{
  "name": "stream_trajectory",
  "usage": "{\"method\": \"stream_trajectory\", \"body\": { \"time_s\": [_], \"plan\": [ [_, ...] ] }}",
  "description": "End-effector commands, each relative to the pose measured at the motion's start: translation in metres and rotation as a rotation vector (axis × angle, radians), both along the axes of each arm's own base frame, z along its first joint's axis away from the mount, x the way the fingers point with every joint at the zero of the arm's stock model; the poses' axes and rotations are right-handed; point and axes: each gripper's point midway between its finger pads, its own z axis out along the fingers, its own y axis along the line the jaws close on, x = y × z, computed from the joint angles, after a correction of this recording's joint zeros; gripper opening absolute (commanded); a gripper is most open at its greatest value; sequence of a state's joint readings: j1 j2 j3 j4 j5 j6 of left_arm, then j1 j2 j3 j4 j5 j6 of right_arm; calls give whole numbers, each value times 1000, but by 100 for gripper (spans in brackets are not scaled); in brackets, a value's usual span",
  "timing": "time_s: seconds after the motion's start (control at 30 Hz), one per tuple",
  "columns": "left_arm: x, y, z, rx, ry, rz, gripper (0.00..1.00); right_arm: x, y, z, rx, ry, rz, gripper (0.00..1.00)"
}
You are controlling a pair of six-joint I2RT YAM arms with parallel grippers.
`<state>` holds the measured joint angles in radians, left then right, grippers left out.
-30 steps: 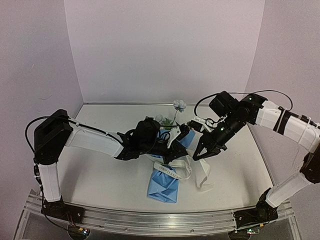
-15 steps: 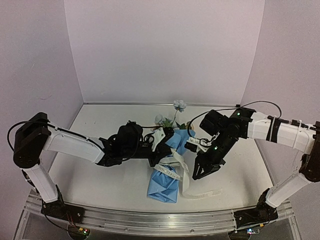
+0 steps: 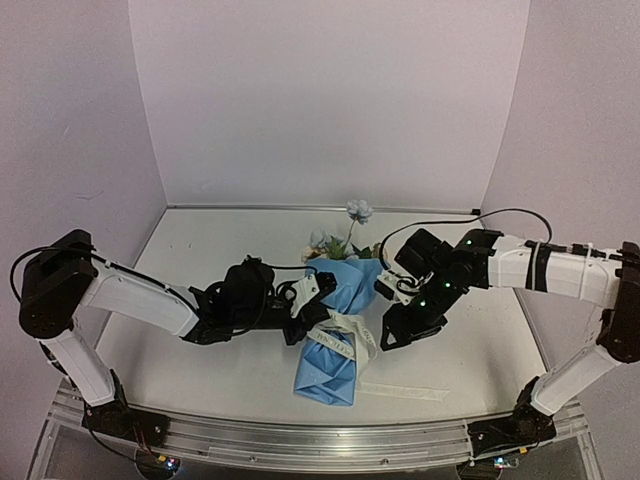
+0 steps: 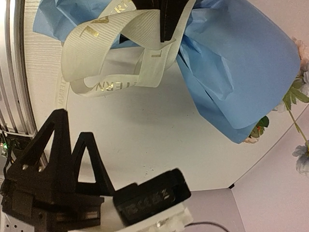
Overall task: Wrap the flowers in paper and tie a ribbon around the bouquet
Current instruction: Cross the half-tied ribbon over the folded bouquet.
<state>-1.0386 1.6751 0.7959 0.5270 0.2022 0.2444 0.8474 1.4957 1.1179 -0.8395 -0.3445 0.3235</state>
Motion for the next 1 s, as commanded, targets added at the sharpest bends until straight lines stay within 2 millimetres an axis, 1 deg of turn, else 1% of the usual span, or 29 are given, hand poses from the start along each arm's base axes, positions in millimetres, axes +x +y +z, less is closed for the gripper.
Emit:
{"method": "stream_trajectory", "body": {
  "time_s": [0.0,0.13,0.27,0.53,0.57,0.6,0.7,0.73,0.8,0.83,0.9,0.97],
  "plan": [
    [7,4,31,-68,-81,31,0,29,26,1,61,-65,-60,53],
    [6,7,31,-66,-82,38,0,32,32,-3,77,-58,-80,51],
    [6,8,30,-63,-80,41,0,30,34,-7,72,-56,-81,49],
    [9,11,26,-55,-73,64,0,21,35,-21,56,-1,-96,29],
    [9,12,26,-54,-74,69,0,20,35,-21,54,2,-97,24],
    [9,13,25,-51,-73,74,0,19,34,-21,50,4,-98,18],
    [9,17,21,-43,-67,86,0,18,30,-11,33,-2,-80,2],
    [9,19,20,-41,-65,87,0,19,30,-6,27,-8,-72,0],
    [7,22,19,-38,-59,90,0,23,32,9,29,-28,-53,0],
    [6,23,17,-32,-57,91,0,23,31,12,20,-27,-43,0],
    [5,27,15,-27,-49,98,0,29,38,28,35,-35,-29,0],
    [2,30,12,-20,-36,98,0,35,44,37,44,-23,-24,0]
  ]
}}
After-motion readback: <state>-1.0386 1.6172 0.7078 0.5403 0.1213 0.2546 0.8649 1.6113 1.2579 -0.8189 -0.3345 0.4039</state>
